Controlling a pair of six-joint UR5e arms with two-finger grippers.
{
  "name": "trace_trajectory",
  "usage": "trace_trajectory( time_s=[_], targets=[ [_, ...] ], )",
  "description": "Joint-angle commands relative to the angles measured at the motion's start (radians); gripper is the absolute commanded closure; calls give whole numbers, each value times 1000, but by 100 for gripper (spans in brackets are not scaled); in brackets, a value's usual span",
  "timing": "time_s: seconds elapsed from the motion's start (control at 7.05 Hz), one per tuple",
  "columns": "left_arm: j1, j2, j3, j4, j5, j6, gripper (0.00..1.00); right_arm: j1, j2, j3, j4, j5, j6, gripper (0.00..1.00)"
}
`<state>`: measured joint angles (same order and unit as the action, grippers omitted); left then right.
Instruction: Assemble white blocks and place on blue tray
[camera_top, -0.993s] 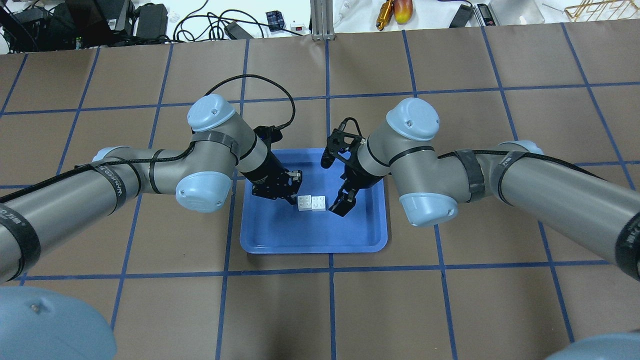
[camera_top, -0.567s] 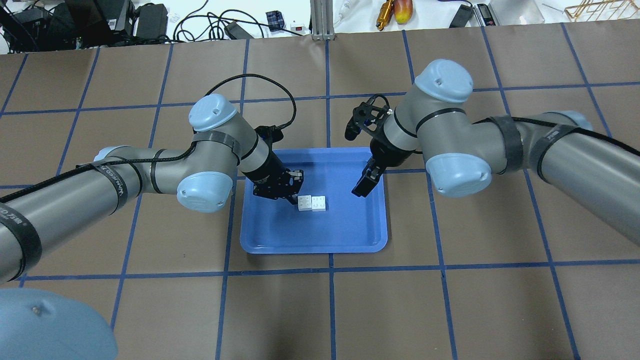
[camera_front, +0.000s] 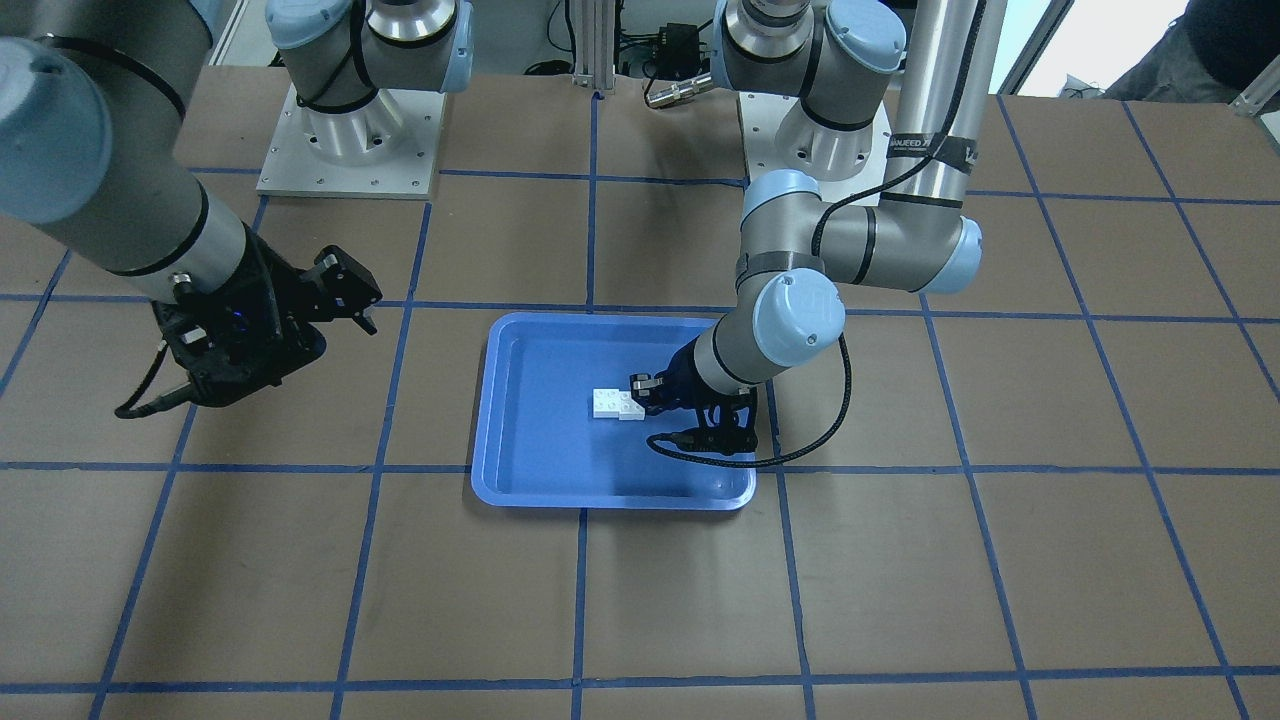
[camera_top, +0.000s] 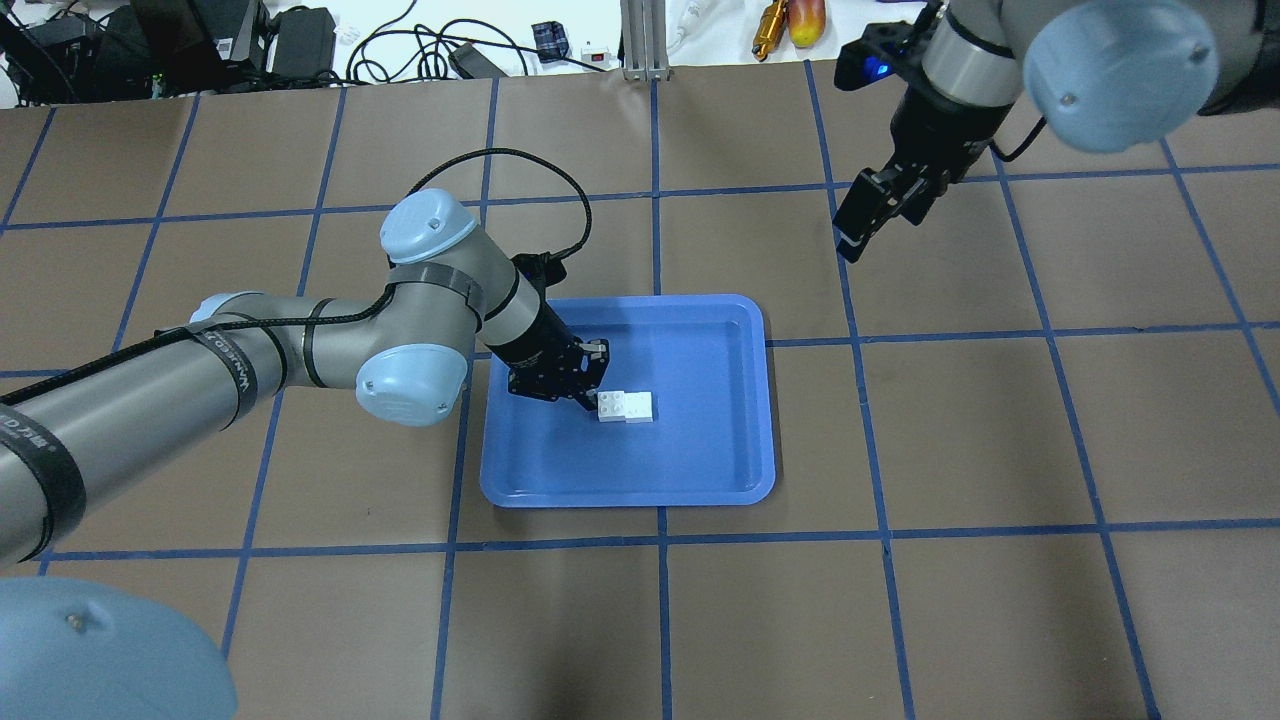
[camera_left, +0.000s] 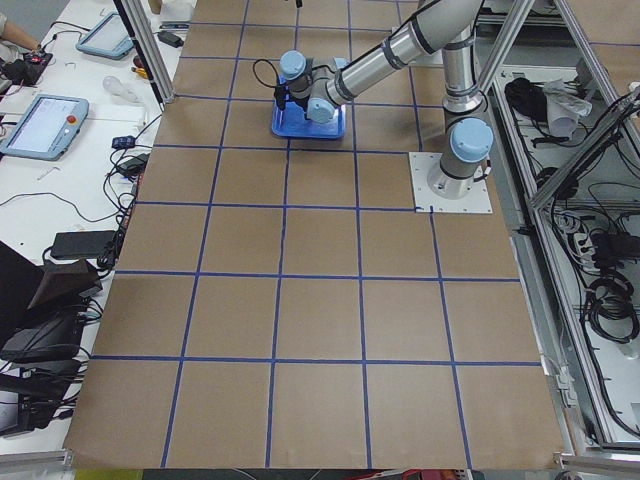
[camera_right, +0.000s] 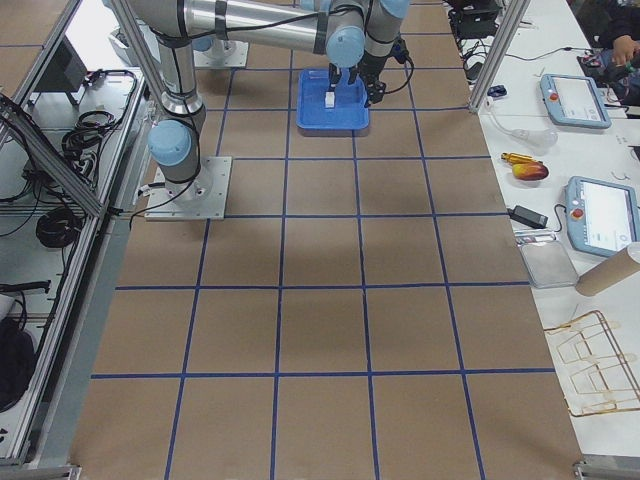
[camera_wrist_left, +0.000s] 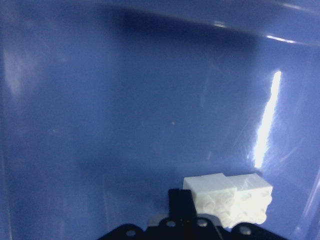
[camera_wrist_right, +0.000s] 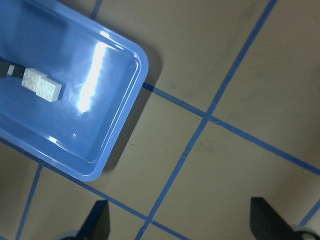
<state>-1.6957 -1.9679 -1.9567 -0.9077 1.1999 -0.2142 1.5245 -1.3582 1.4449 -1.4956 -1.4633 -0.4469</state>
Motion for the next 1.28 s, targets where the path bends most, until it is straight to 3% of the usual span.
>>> trace_trajectory(
  time_s=[0.0, 0.14, 0.28, 0.43, 0.57, 0.85, 1.13],
  targets=[
    [8, 32, 4, -2, 9, 18, 93, -3, -2, -37, 44, -53, 297, 0],
    [13, 40, 24, -5, 44, 22, 93, -3, -13, -38, 44, -111, 309, 0],
    [8, 49, 54, -22, 116, 24, 92, -1, -59, -34, 49, -120, 426, 0],
    [10, 64, 83, -55, 125, 33, 92, 2, -77, -32, 51, -115, 585, 0],
    [13, 84, 105, -88, 217, 100, 91, 2, -82, -34, 52, -118, 597, 0],
    [34, 142, 174, -243, 309, 195, 89, 11, -114, -21, 52, -109, 608, 0],
    [71, 216, 244, -420, 331, 304, 87, 13, -133, -20, 51, -103, 609, 0]
  ],
)
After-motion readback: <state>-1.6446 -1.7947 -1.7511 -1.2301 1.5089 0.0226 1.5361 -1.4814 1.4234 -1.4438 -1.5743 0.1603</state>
